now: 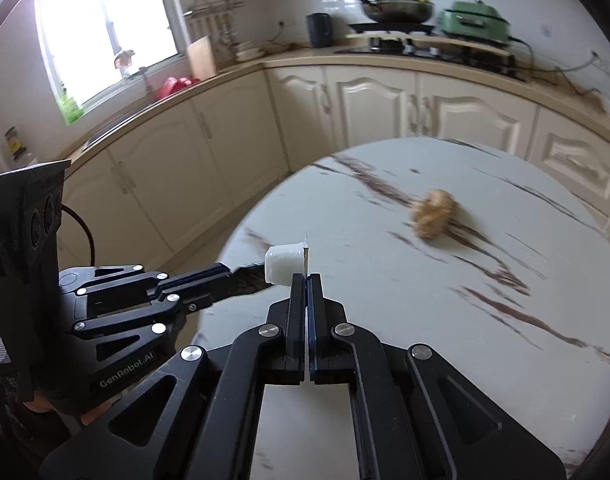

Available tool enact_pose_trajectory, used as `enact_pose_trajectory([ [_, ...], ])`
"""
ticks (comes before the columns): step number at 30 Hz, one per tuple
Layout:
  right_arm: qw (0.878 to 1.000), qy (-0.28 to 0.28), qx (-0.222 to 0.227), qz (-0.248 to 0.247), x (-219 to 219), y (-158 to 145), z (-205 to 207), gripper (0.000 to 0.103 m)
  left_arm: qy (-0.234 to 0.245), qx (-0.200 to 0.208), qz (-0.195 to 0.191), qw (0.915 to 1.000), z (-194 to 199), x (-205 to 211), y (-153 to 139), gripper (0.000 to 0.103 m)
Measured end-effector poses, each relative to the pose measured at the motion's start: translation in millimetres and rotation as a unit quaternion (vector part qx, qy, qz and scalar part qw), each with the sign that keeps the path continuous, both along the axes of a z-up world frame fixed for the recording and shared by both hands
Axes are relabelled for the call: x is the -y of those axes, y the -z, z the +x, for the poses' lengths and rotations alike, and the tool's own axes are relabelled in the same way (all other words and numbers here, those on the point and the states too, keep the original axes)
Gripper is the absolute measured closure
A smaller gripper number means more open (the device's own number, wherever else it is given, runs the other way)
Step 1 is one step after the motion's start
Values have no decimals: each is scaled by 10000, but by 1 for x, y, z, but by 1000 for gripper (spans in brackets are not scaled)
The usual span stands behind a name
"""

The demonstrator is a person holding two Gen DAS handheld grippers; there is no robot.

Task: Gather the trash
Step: 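Carry the wrapper and white box over the blue bin and open both grippers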

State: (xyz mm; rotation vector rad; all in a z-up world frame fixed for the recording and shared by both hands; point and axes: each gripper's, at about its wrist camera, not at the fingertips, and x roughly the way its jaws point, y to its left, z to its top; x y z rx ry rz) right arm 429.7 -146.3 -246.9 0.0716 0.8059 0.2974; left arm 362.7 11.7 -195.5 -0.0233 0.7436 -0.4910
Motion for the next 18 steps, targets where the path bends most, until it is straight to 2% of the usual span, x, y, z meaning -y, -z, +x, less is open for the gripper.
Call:
enact_pose_trajectory([
  [3, 9998, -219, 29, 32, -28, -2, 3, 101, -176, 12, -100, 9998, -13, -31, -1, 103],
  [8, 9970, -771, -22, 34, -98, 6, 12, 101, -608, -43, -117, 9981, -31, -96, 8, 103],
  [15, 9867, -1592, -328, -48, -208, 44, 29, 101, -1283, -369, -69, 9910, -52, -178, 34, 103],
  [18, 9825, -1768, -577, -128, -239, 72, 38, 101, -1471, -681, 22, 9868, -53, -201, 59, 103],
])
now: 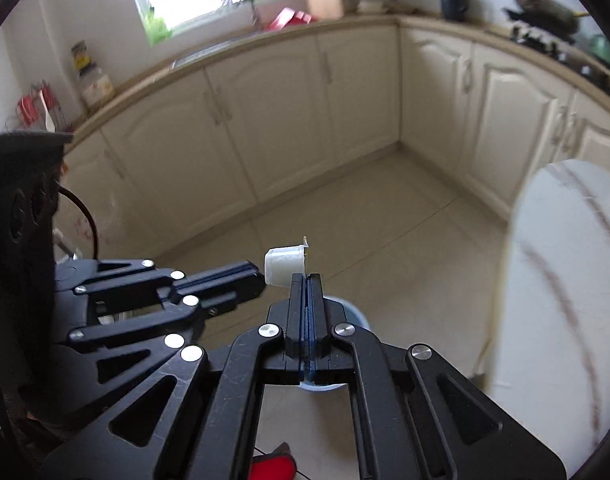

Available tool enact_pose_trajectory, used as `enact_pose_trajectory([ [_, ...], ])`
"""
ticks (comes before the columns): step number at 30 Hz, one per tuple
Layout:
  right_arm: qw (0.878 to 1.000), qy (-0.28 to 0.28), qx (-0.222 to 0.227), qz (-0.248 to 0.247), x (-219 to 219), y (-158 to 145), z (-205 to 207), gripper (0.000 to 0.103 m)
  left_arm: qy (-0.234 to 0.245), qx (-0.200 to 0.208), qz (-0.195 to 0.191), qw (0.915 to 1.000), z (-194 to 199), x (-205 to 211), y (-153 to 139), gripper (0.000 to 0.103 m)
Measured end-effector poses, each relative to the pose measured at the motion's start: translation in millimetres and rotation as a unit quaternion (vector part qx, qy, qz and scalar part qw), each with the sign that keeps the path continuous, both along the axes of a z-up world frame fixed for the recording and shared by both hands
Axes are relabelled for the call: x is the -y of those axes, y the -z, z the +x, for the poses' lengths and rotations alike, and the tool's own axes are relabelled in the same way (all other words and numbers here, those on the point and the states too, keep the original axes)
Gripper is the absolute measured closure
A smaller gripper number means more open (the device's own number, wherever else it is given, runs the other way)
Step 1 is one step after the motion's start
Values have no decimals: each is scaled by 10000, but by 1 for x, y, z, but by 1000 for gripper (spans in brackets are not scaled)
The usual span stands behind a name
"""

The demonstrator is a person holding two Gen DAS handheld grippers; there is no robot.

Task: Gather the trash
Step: 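Carry the wrapper and white box over the blue bin and open both grippers, then move both grippers back toward the ginger on the table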

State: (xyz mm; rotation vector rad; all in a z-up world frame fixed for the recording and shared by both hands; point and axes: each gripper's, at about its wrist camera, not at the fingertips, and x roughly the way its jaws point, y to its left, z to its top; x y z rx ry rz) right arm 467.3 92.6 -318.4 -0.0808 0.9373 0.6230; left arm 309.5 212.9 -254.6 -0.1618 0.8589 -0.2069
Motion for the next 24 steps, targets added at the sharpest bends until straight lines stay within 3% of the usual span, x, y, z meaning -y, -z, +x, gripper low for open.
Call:
enact_pose_trajectory([
  [6, 9967, -48, -723, -373, -31, 84, 21, 101, -340, -839, -36, 9959, 14, -29, 70, 103],
  [11, 9900, -99, -1322, -481, -41, 150, 40, 101, -555, -1317, 13, 9897, 28, -48, 109, 103],
  [13, 9882, -110, -1453, -461, -45, 166, 47, 96, -582, -1479, 130, 9872, 34, -53, 118, 96],
  [14, 9878, -80, -1463, -520, -47, 171, 50, 88, -618, -1519, 154, 9863, 41, -56, 119, 91],
  [15, 9877, -54, -1462, -558, -48, 175, 53, 75, -707, -1552, 184, 9852, 45, -61, 119, 89],
  [17, 9887, 15, -1393, -551, -47, 174, 58, 66, -857, -1543, 150, 9842, 50, -70, 113, 74],
  [19, 9908, 64, -1252, -504, -47, 164, 61, 63, -1067, -1444, 102, 9837, 48, -80, 103, 56],
  [24, 9978, 348, -429, -358, -28, 96, 51, 48, -1437, -823, -99, 9862, 33, -85, 48, 51],
])
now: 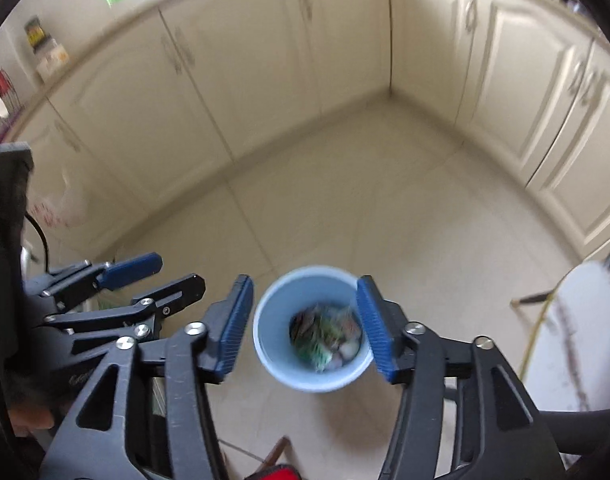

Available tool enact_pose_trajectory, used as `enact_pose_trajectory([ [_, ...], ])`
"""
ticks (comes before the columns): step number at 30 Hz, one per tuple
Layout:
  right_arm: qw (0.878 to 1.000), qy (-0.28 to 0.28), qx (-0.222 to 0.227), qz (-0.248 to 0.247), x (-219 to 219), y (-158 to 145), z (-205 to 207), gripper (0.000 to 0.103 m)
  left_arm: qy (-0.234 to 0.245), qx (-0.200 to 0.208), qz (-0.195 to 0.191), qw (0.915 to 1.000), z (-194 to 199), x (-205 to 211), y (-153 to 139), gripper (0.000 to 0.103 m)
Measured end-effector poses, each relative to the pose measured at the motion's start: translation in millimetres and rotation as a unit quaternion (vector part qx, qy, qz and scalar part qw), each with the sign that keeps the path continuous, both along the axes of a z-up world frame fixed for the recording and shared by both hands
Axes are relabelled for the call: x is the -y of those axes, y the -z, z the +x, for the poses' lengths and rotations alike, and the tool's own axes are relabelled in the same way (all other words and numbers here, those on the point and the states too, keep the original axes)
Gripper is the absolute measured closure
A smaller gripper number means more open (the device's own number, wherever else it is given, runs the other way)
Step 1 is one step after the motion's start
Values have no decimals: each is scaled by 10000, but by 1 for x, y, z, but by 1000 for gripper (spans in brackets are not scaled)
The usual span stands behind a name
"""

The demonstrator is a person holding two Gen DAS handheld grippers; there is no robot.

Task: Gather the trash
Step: 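Move both grippers back toward the ginger on the table, then grasp the small ginger piece with the right gripper while the left gripper grasps the large ginger root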

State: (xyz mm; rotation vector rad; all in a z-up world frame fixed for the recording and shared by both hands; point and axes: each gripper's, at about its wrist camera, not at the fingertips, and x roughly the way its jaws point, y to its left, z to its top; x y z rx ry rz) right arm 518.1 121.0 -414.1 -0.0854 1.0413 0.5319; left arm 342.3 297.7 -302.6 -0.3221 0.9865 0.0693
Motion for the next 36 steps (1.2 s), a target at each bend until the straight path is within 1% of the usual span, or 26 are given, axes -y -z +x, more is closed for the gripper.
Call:
enact_pose_trajectory([
  [2, 9995, 48, 283, 91, 7, -31, -4, 48, -48, 284, 12, 9996, -9, 0, -25, 47],
  [3, 9987, 80, 482, 175, 18, -51, -9, 47, -71, 488, 21, 9988, -14, 2, -42, 46],
  [4, 9980, 118, 598, 175, 24, -64, -12, 45, -51, 629, 36, 9980, -17, 5, -54, 41],
  [5, 9967, 171, 769, 195, 36, -83, -17, 39, -1, 836, 73, 9965, -19, 11, -72, 37],
  [6, 9955, 197, 894, 243, 46, -95, -20, 32, 35, 980, 85, 9951, -23, 20, -83, 35],
  [8, 9921, 337, 1193, 219, 73, -126, -26, 29, 198, 1319, 70, 9910, -26, 41, -106, 26],
  [9, 9897, 419, 1348, 220, 87, -141, -30, 28, 293, 1421, 116, 9893, -26, 54, -116, 25],
  [10, 9872, 516, 1491, 224, 103, -156, -35, 26, 423, 1477, 185, 9880, -25, 70, -124, 25],
  [11, 9852, 635, 1581, 208, 123, -168, -38, 19, 529, 1504, 240, 9869, -26, 84, -127, 25],
  [12, 9823, 770, 1693, 205, 144, -180, -41, 16, 665, 1533, 295, 9855, -25, 101, -133, 25],
  [13, 9801, 880, 1773, 165, 159, -187, -45, 16, 812, 1566, 317, 9838, -25, 118, -138, 24],
  [15, 9737, 1267, 1891, -33, 203, -203, -53, 16, 1047, 1609, 354, 9808, -15, 152, -147, 23],
  [17, 9685, 1615, 1889, -156, 240, -214, -53, 16, 1368, 1612, 435, 9764, -8, 186, -150, 22],
  [18, 9653, 1821, 1857, -216, 265, -214, -54, 16, 1534, 1589, 482, 9741, -3, 203, -151, 21],
  [19, 9631, 1956, 1833, -230, 281, -217, -51, 16, 1656, 1561, 508, 9724, 2, 212, -151, 21],
  [20, 9608, 2115, 1775, -248, 299, -215, -50, 16, 1807, 1512, 548, 9703, 7, 230, -150, 21],
  [21, 9594, 2271, 1653, -246, 318, -209, -47, 16, 1885, 1482, 573, 9691, 31, 251, -153, 21],
  [23, 9594, 2426, 1420, -244, 339, -193, -37, 16, 2091, 1411, 584, 9659, 44, 278, -150, 21],
  [24, 9601, 2458, 1304, -269, 343, -181, -30, 16, 2163, 1365, 600, 9649, 62, 292, -150, 21],
  [26, 9634, 2475, 1013, -189, 360, -162, -17, 16, 2290, 1264, 660, 9629, 79, 311, -146, 21],
  [28, 9658, 2471, 771, -152, 367, -142, -3, 16, 2350, 1160, 745, 9622, 103, 328, -144, 21],
  [29, 9668, 2443, 727, -190, 364, -133, -4, 16, 2389, 1099, 795, 9615, 111, 333, -140, 21],
  [31, 9699, 2327, 682, -237, 365, -118, 9, 17, 2427, 1011, 860, 9610, 122, 350, -138, 21],
  [33, 9716, 2294, 539, -220, 366, -105, 22, 25, 2447, 924, 907, 9609, 139, 362, -133, 21],
  [35, 9718, 2289, 499, -250, 371, -97, 32, 27, 2452, 868, 962, 9608, 155, 377, -129, 21],
  [36, 9722, 2283, 450, -246, 373, -94, 36, 34, 2460, 843, 965, 9608, 161, 379, -127, 21],
])
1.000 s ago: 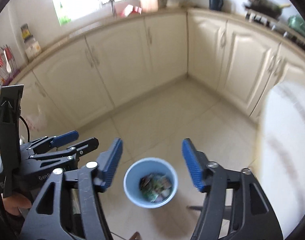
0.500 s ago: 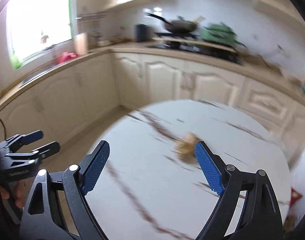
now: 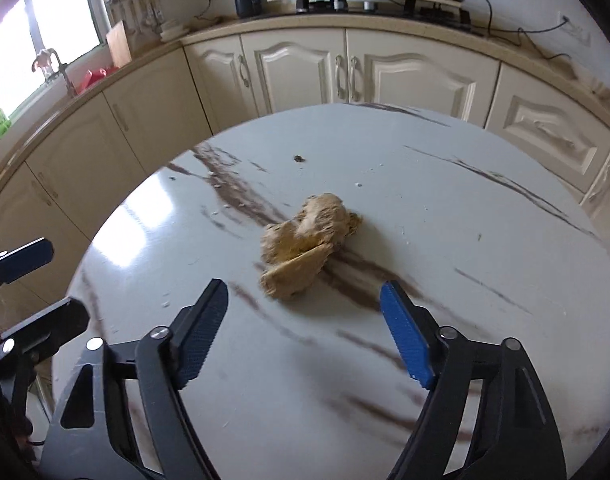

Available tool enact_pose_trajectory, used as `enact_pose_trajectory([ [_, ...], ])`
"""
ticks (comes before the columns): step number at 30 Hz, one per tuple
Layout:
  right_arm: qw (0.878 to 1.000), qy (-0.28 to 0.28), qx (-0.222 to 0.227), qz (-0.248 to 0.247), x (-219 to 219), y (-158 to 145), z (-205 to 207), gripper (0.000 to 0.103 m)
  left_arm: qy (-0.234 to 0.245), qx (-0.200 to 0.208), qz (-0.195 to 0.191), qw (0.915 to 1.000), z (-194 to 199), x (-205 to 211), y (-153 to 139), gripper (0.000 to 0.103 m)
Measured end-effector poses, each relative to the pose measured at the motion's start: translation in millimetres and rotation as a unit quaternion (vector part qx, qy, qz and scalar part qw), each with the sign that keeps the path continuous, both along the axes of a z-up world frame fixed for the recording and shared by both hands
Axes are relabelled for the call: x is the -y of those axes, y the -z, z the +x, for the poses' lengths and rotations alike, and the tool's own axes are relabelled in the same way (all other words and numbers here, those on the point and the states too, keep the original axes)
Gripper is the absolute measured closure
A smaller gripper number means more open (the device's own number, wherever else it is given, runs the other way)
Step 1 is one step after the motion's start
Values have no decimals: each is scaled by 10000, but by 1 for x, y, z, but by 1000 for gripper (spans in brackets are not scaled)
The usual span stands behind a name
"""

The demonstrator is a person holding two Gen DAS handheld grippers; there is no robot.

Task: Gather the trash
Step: 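Grasp the small ginger piece with the right gripper while the left gripper grasps the large ginger root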

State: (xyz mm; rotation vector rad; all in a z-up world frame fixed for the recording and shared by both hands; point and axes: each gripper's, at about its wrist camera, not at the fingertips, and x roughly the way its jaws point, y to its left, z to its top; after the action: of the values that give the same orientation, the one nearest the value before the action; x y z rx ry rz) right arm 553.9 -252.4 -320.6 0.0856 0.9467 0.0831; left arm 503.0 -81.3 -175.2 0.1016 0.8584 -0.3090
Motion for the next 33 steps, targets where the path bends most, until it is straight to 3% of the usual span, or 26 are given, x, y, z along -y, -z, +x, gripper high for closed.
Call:
enact_pose_trajectory([
  [4, 9998, -196, -53, 35, 1, 8, 5, 54, 17, -143, -69, 9999, 25, 18, 10, 21],
  [6, 9995, -312, -49, 24, 1, 9, 4, 71, 74, -186, -87, 9998, 37, 26, 12, 21],
  [10, 9993, -327, 22, -173, 8, 8, 2, 71, 304, -231, -139, 9992, 55, 45, 18, 21],
  [14, 9999, -76, 101, -51, 35, 0, -4, 71, 486, -418, -292, 9975, 82, 64, 33, 21],
  [21, 9997, 161, 114, 168, 71, -6, -14, 71, 753, -399, 193, 9962, 119, 114, 60, 21],
  [25, 9994, 229, 92, 236, 83, -3, -16, 71, 939, -352, 286, 9945, 132, 140, 70, 21],
  [27, 9993, 250, 86, 269, 86, -2, -16, 71, 977, -322, 339, 9941, 136, 146, 74, 24],
  [30, 9991, 241, 81, 350, 89, -1, -17, 71, 1091, -308, 234, 9933, 139, 153, 82, 55],
  [33, 9989, 225, 93, 392, 89, -1, -19, 71, 1141, -333, 219, 9927, 139, 151, 84, 60],
])
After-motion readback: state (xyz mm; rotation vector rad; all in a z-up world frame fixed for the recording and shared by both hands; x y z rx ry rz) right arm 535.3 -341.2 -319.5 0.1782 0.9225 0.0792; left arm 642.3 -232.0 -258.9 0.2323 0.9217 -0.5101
